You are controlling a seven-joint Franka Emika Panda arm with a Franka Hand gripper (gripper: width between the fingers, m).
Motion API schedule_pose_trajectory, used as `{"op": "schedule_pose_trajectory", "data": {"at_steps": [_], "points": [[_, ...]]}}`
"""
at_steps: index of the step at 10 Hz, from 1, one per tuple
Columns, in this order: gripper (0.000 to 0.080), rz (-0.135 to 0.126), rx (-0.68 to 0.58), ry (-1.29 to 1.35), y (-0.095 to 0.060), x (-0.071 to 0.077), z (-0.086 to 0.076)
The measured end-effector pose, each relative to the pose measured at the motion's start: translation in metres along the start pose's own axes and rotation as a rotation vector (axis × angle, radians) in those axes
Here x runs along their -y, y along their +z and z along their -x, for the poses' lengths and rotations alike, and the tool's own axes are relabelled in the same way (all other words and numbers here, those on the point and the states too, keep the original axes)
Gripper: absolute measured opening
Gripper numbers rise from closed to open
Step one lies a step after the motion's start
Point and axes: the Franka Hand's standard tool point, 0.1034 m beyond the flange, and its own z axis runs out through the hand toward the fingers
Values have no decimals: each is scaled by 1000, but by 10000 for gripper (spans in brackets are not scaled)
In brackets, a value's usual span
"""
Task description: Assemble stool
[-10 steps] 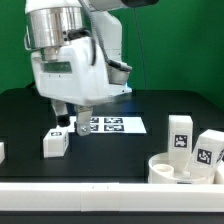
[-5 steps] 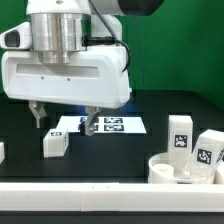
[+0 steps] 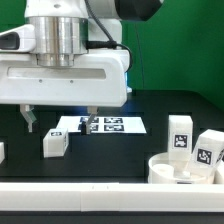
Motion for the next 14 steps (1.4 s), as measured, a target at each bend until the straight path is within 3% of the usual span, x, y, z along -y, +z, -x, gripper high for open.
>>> {"op": "schedule_pose_trajectory", "data": {"at_steps": [2,4,8,10,14], "points": [[649,24,-1,10,12,-21,19],[649,30,-3,47,17,-35,28],[649,21,18,47,17,-32,29],[649,-39,151,61,18,-27,42],[649,-82,413,80,15,-23,48]]}}
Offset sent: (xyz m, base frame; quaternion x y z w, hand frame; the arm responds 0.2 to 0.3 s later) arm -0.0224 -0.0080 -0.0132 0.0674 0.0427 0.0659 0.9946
